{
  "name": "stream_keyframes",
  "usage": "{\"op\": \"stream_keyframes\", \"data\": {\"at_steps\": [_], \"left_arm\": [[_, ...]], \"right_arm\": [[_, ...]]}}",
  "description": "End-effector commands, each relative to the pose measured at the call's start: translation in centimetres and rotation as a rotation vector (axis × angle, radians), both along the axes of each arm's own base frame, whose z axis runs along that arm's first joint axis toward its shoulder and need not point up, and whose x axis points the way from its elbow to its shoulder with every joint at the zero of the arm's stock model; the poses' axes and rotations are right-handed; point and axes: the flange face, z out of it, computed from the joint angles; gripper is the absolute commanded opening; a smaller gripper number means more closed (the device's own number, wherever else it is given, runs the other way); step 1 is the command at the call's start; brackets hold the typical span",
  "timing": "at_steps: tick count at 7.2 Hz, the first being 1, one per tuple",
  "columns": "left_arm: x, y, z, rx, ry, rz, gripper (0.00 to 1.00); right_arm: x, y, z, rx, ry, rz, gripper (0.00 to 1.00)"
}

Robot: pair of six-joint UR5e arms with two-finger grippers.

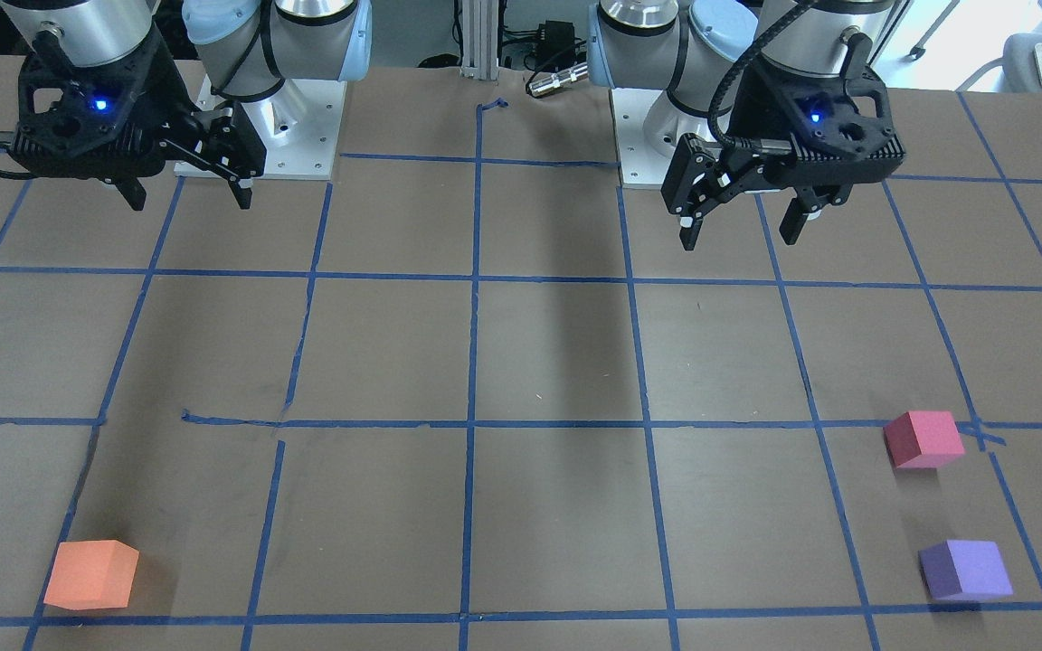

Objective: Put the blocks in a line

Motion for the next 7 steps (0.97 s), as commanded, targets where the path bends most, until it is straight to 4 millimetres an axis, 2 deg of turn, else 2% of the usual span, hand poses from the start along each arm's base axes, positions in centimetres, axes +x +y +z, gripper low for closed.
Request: {"op": "stream_keyframes", "data": {"at_steps": [1,7], "left_arm": [[0.28,-0.02,0.44,-0.009,0.004,0.005,1.0],[0.19,0.34,0.92,0.001,-0.001,0.004,1.0]], "right_arm": [[-0.05,-0.04,-0.02,-0.001,0.006,0.0,1.0],[-0.1,-0.24,-0.39,0.007,0.01,0.01,1.0]]}}
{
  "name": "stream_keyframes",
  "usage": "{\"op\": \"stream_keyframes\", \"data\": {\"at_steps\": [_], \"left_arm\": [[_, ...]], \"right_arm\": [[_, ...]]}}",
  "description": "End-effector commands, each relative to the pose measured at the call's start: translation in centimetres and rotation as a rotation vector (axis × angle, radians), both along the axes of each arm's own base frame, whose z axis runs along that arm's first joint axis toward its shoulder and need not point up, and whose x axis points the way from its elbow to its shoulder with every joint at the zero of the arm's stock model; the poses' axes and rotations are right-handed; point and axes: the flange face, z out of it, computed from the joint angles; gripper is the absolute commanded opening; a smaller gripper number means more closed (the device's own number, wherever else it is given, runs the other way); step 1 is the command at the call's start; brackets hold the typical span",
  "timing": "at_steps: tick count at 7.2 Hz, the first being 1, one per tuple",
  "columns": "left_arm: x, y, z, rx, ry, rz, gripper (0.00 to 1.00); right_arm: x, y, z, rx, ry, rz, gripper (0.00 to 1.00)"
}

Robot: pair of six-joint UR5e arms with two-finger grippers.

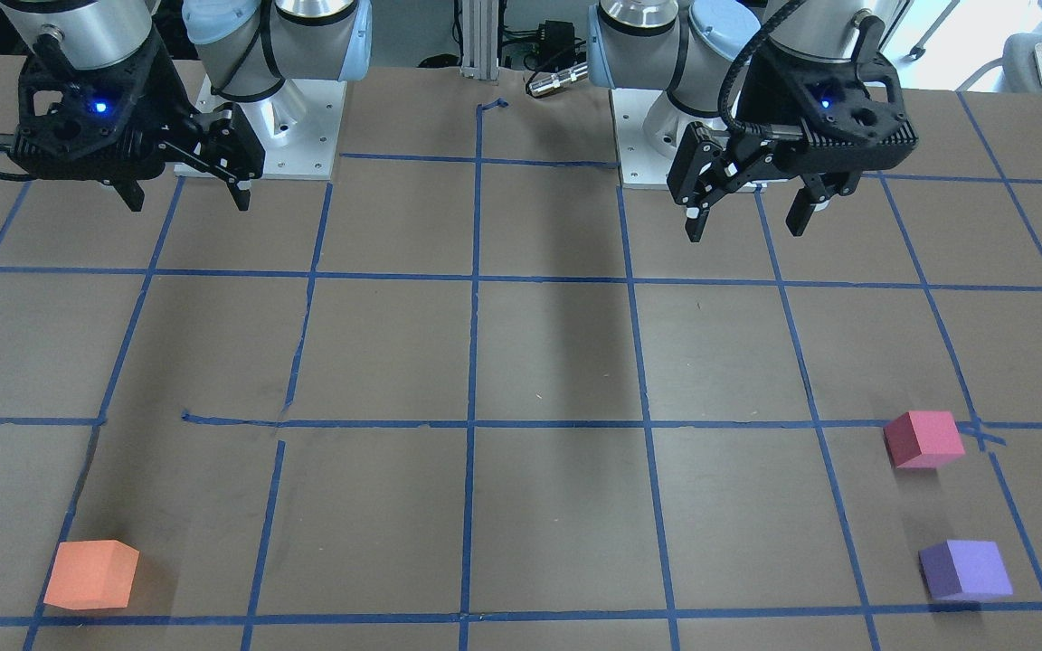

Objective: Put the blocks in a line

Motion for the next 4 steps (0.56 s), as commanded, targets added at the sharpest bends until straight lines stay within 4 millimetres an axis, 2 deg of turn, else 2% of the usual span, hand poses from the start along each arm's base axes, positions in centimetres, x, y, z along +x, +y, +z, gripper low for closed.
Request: {"op": "stream_keyframes", "data": {"at_steps": [1,4], "left_arm": [[-0.06,0.12,0.07,0.001,-0.002,-0.001,1.0],[-0.12,0.12,-0.38,0.009,-0.004,-0.001,1.0]], "right_arm": [[0.01,0.1,0.01,0.001,-0.001,0.007,1.0],[-0.06,-0.3,-0.78,0.022,0.005,-0.002,1.0]]}}
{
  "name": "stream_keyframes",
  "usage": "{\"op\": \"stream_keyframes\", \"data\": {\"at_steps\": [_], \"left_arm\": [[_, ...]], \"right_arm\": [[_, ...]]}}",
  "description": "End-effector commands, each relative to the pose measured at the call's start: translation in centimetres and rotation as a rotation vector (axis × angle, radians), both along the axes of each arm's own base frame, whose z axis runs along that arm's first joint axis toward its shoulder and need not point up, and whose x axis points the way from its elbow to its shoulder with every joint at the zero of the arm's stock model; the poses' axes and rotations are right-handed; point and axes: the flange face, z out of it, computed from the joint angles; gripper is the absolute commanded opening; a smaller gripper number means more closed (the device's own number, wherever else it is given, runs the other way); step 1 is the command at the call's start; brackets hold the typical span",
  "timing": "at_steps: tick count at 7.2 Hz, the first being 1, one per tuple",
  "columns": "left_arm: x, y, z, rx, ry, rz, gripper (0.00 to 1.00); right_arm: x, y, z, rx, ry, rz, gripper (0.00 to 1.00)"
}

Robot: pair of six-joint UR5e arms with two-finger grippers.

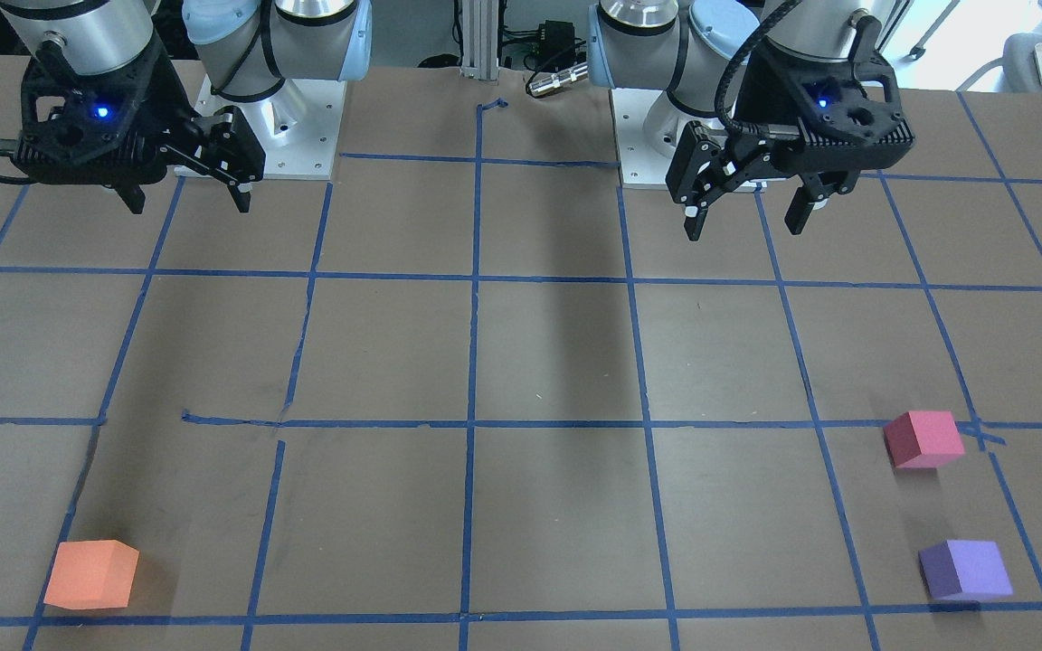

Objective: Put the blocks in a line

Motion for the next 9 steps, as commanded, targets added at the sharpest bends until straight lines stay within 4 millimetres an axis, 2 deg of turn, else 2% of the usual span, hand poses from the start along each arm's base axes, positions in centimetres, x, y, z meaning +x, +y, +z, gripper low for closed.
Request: {"op": "stream_keyframes", "data": {"at_steps": [1,4,6,7,8,9], "left_arm": [[0.0,-0.1,-0.3,0.005,0.0,0.0,1.0],[0.2,0.8,0.5,0.006,0.0,0.006,1.0],[0.2,0.9,0.5,0.004,0.001,0.011,1.0],[0.2,0.8,0.4,0.001,0.002,0.014,1.0],[0.2,0.8,0.4,0.001,0.002,0.014,1.0],[0.2,0.8,0.4,0.003,0.002,0.014,1.0]], "right_arm": [[0.0,-0.2,-0.4,0.009,0.003,-0.004,1.0],[-0.3,-0.4,-0.4,0.002,0.002,0.002,1.0],[-0.8,-1.4,-1.6,0.023,0.01,-0.014,1.0],[-2.0,-1.9,-2.1,0.031,0.059,-0.017,1.0],[-3.6,-3.2,-3.6,0.062,0.099,-0.034,1.0],[-6.2,-4.8,-4.5,0.048,0.095,-0.082,1.0]]}}
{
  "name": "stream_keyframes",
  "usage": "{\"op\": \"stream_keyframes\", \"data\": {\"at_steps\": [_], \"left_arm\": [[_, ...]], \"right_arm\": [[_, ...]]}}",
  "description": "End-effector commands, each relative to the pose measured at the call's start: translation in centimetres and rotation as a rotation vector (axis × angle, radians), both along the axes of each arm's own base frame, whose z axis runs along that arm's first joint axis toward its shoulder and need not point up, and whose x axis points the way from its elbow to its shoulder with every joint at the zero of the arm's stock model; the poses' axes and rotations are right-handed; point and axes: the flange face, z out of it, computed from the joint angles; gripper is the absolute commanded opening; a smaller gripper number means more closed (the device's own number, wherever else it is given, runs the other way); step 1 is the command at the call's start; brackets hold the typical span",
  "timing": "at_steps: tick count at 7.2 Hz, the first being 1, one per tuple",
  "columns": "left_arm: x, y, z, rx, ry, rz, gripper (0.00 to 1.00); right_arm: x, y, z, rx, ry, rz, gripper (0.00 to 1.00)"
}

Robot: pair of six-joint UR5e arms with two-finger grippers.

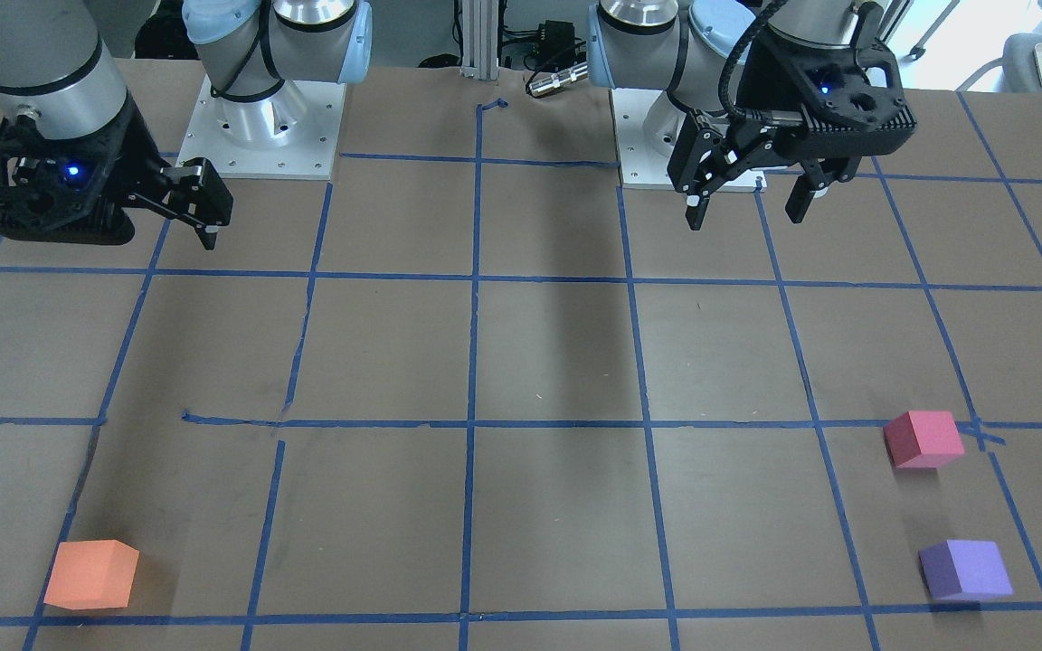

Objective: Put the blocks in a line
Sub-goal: 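Lower the right gripper onto the orange cube and close on it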

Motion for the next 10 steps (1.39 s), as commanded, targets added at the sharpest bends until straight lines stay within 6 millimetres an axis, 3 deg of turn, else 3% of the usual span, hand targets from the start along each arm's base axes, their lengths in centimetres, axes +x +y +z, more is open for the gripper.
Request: {"op": "stream_keyframes", "data": {"at_steps": [1,3,5,7,8,10], "left_arm": [[-0.1,0.1,-0.1,0.004,0.0,-0.001,1.0],[-0.1,0.1,-0.2,0.005,0.0,-0.001,1.0],[-0.1,0.2,-0.2,0.005,0.0,-0.001,1.0],[-0.1,0.1,-0.4,0.005,0.0,-0.003,1.0],[-0.1,0.1,-0.3,0.002,0.0,-0.001,1.0],[-0.1,0.2,-0.2,0.002,-0.002,-0.002,1.0]], "right_arm": [[-4.3,-3.8,-2.0,-0.074,0.015,-0.06,1.0],[-5.5,-7.1,-5.3,-0.093,0.014,-0.031,1.0],[-8.1,-11.1,-8.9,-0.183,-0.045,-0.009,1.0],[-12.0,-15.2,-14.9,-0.247,-0.048,0.028,1.0],[-12.2,-16.8,-17.4,-0.291,-0.085,0.03,0.95],[-12.4,-19.0,-22.0,-0.308,-0.123,0.027,1.0]]}}
